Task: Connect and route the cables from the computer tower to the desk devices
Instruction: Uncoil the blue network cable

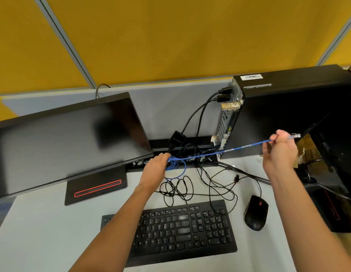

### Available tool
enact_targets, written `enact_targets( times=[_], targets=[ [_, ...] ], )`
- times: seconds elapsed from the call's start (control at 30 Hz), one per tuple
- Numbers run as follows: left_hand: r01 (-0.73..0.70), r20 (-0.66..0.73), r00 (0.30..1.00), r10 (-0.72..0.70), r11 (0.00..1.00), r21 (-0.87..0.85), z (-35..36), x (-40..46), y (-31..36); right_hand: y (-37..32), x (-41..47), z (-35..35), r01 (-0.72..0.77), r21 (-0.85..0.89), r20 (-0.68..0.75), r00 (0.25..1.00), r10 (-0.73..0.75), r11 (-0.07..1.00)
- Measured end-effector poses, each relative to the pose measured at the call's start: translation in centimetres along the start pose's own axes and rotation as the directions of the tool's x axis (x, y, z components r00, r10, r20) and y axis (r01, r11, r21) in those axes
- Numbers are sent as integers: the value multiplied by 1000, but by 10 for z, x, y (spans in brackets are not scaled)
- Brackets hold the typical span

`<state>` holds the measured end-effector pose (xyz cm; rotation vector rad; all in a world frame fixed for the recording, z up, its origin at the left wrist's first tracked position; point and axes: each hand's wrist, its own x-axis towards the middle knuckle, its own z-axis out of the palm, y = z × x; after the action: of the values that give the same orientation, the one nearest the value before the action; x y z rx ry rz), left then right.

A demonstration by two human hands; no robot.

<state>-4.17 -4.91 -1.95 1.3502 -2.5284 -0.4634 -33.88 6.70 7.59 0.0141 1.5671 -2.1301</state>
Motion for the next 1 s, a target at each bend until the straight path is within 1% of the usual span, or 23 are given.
enact_targets(
  times=[0.03,0.07,0.1,0.13,0.17,0.2,0.23,0.27,0.33,0.4,0.43,0.47,0.57,0.63,0.67,0.7,0.73,0.8,0.83,0.9,0.93,0.97,1.0],
  targets=[
    [50,11,999,-49,998,-47,-2,5,2,2,-1,0,19,-23,24,1000,-19,1000],
    [106,17,994,-105,988,-116,-5,10,4,7,-7,2,63,-78,99,994,-55,995],
    [145,16,989,-145,970,-197,-6,16,7,12,-15,5,136,-175,222,970,-95,975],
    [144,-6,989,-150,955,-258,-6,21,12,18,-25,10,239,-294,371,921,-120,925],
    [116,-37,991,-132,950,-290,-6,26,16,24,-34,16,358,-392,526,843,-113,848],
    [90,-63,991,-115,946,-311,-6,29,20,32,-42,22,480,-447,661,746,-82,755],
    [70,-100,989,-109,942,-328,-5,31,23,40,-48,28,582,-466,755,654,-43,667],
    [61,-124,986,-110,935,-348,-4,33,24,48,-53,34,645,-485,804,594,12,591],
    [31,-140,986,-88,930,-367,-3,32,24,68,-60,46,717,-536,829,546,120,446],
    [-38,-132,991,-13,926,-377,-4,29,26,87,-61,58,732,-581,814,520,259,356],
    [-66,-127,992,19,922,-382,-7,30,28,94,-62,63,735,-589,805,501,318,335],
    [-86,-122,992,42,922,-377,-10,31,29,98,-61,68,729,-591,801,478,361,345],
    [-117,-94,992,89,926,-359,-17,34,27,103,-58,74,686,-577,813,430,392,443],
    [-117,-24,993,117,918,-379,-20,34,26,101,-53,75,739,-547,832,427,353,395],
    [-132,26,988,153,916,-379,-21,32,29,98,-50,75,779,-540,831,434,348,319],
    [-177,66,975,210,926,-333,-20,31,31,97,-45,73,820,-522,834,433,342,235],
    [-254,91,956,278,943,-214,-18,29,34,95,-41,71,852,-502,836,433,337,151],
    [-379,125,921,370,924,54,-12,25,34,94,-30,68,895,-443,858,407,313,50],
    [-408,135,910,392,903,132,-10,24,32,95,-27,67,918,-396,877,375,300,9],
    [-505,136,863,486,827,248,-6,23,24,99,-24,63,945,-323,901,325,288,-54],
    [-550,144,833,534,772,317,-5,24,18,102,-23,61,946,-316,901,323,290,-73],
    [-577,172,812,558,721,383,-5,24,12,105,-20,60,942,-325,901,334,276,-79],
    [-586,216,805,553,681,439,-6,23,4,104,-15,58,929,-361,895,368,252,-77]
  ],
)
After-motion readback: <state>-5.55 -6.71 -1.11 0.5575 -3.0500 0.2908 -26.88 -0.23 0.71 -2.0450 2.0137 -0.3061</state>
